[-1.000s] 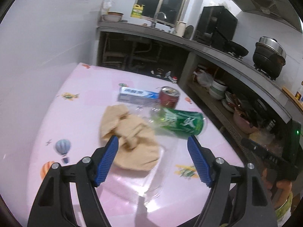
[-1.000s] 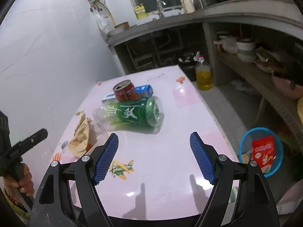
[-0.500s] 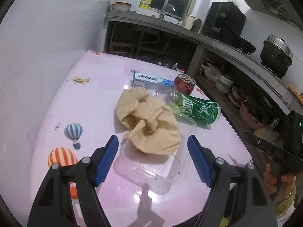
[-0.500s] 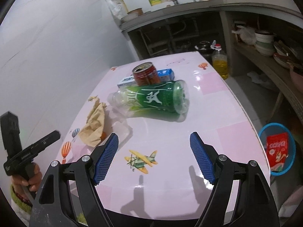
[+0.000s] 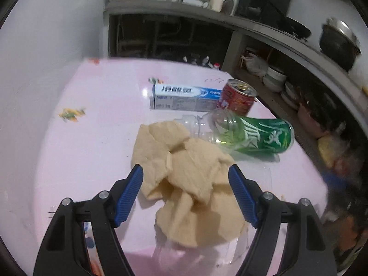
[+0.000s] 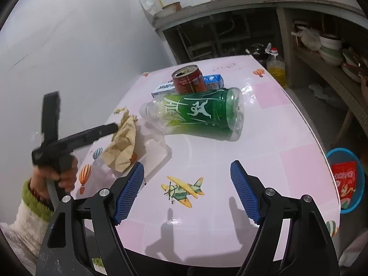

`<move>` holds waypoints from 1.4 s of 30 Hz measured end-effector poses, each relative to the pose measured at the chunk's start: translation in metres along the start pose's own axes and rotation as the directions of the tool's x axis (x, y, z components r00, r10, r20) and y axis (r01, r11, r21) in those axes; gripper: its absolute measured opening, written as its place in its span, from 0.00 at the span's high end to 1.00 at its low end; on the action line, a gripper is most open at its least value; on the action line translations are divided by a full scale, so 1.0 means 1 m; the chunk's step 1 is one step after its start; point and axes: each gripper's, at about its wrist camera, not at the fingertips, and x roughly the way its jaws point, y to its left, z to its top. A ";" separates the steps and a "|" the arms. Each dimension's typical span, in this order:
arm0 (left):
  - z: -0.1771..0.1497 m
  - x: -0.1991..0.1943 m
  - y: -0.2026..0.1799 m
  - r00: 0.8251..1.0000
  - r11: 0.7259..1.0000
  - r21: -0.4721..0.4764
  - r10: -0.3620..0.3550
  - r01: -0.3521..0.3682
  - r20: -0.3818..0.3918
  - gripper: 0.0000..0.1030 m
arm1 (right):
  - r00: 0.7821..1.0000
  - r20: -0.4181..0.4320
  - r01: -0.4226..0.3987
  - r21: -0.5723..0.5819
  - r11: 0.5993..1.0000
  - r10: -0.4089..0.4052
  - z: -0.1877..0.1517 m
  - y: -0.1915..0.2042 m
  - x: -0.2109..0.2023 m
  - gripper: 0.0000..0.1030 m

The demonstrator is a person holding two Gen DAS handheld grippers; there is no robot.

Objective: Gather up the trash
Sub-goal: 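Grasp the beige cloth with the left tool and lift it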

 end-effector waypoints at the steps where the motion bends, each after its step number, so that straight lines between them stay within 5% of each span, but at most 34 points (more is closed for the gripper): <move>1: 0.004 0.007 0.006 0.999 0.999 -0.027 -0.032 0.032 -0.022 0.25 | 1.000 -0.004 -0.002 0.004 1.000 0.002 0.000 -0.001 0.002 0.28; 10: 0.014 0.047 0.022 0.990 0.992 -0.108 -0.071 0.058 -0.119 0.24 | 1.000 -0.025 -0.013 0.012 1.000 0.014 -0.002 -0.005 0.009 0.28; 24: 0.009 0.040 0.025 0.991 0.988 -0.135 -0.091 0.078 -0.094 0.81 | 0.999 -0.037 -0.017 0.028 0.999 0.018 -0.003 -0.011 0.015 0.28; 42: 0.000 -0.014 0.034 0.981 0.945 -0.263 -0.177 0.193 0.086 0.85 | 0.998 -0.047 -0.038 0.002 0.999 0.038 -0.003 0.002 0.018 0.28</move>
